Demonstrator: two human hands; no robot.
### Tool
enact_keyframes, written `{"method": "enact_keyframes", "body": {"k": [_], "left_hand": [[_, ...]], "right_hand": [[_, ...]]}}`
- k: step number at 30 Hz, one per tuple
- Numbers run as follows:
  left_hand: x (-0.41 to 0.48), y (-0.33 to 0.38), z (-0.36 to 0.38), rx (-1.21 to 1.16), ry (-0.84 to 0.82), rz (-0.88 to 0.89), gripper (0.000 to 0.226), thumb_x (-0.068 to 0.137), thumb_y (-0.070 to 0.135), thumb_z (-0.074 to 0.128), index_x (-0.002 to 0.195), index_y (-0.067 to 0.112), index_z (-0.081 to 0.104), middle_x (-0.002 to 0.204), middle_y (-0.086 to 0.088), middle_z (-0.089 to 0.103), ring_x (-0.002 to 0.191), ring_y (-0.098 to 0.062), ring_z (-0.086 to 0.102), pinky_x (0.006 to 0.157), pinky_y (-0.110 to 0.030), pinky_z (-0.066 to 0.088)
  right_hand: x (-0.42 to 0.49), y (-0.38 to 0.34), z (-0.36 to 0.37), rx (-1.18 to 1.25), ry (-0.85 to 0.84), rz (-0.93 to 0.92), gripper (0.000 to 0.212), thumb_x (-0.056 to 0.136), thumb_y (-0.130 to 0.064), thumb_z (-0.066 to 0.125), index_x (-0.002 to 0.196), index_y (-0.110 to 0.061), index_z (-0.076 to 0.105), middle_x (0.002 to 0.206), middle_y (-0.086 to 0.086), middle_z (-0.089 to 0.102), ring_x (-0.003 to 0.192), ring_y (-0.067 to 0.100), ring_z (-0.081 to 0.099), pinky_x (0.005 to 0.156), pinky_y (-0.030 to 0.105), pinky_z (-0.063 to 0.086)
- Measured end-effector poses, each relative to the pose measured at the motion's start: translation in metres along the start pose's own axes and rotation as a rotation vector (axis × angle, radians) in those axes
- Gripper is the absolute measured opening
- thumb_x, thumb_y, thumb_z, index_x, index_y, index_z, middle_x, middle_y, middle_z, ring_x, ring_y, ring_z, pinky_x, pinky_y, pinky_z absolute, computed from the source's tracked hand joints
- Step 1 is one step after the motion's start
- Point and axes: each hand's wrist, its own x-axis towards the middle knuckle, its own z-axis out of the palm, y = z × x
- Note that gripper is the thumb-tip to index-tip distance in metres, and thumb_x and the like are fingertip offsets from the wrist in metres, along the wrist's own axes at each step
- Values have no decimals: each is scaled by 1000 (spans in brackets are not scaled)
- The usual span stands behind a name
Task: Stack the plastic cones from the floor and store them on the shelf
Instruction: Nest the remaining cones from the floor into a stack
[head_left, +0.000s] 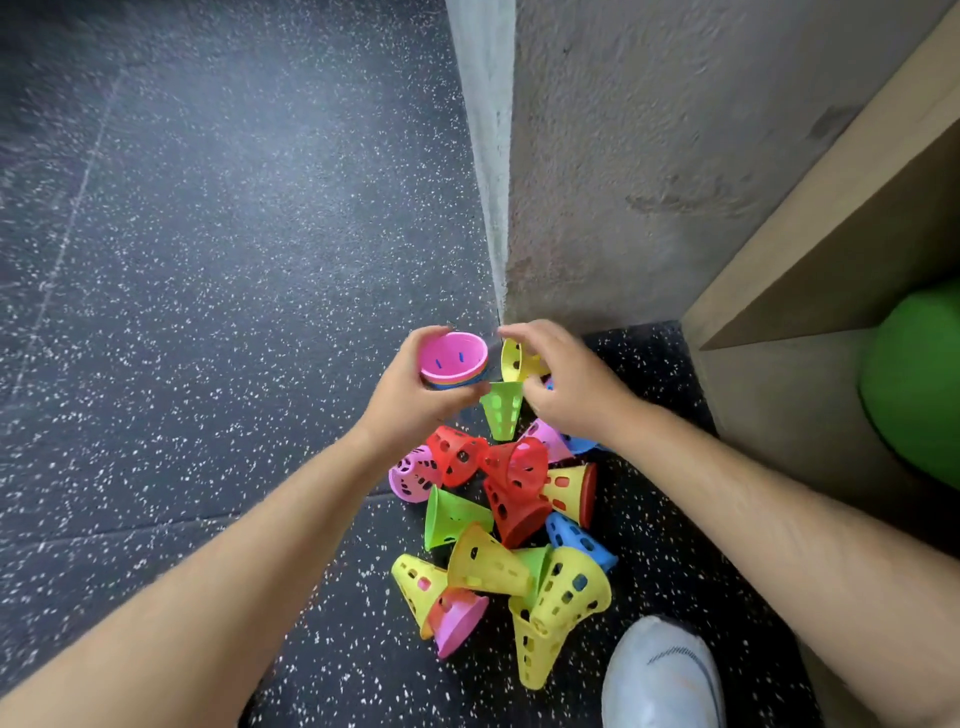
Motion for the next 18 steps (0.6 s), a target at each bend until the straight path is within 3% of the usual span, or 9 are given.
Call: {"method": "enact_keyframes", "body": {"k": [2, 5, 7, 10, 14, 18], "left_hand": [[4, -5, -3, 74, -15, -8, 73, 73, 22, 93, 133, 22, 52, 117, 4, 66, 98, -5, 65, 86, -16, 49], [7, -10, -6, 95, -5, -21, 71, 71, 26, 94, 128, 22, 51, 114, 4, 67, 98, -8, 67, 86, -20, 52], [8, -12, -7, 101, -2, -28, 70, 71, 27, 94, 125, 24, 50, 111, 5, 67, 95, -6, 67, 81, -17, 52], [9, -14, -6, 87, -30, -36, 71, 71, 29, 94, 126, 24, 49, 112, 6, 66, 97, -6, 68, 83, -18, 52], [10, -16, -4, 59, -61, -41, 70, 71, 23, 94, 126, 20, 51, 109, 6, 67, 88, 4, 66, 81, -15, 52], [11, -19, 2, 49, -105, -31, 66, 72, 16, 93, 125, 16, 52, 103, 8, 67, 76, 14, 61, 71, -8, 47]], "right_hand": [[16, 9, 0, -225, 11, 23, 47, 87, -10, 55, 133, -21, 60, 122, 8, 56, 119, 28, 51, 103, 36, 41], [30, 15, 9, -556, -182, 103, 48, 93, -21, 56, 139, -32, 53, 133, 7, 51, 127, 32, 43, 103, 41, 39], [32, 12, 12, -681, -248, 105, 51, 88, -12, 58, 136, -29, 52, 135, 10, 48, 127, 33, 43, 101, 40, 40], [33, 8, 11, -766, -228, 82, 40, 84, -2, 60, 121, -17, 56, 127, 12, 49, 122, 34, 47, 95, 38, 44], [25, 14, 9, -684, -190, 54, 24, 84, -3, 60, 105, -14, 61, 127, 13, 45, 116, 37, 48, 90, 39, 44], [8, 19, 0, -301, 4, 57, 9, 93, -10, 63, 100, -5, 67, 134, 18, 47, 111, 36, 53, 93, 36, 45]]}}
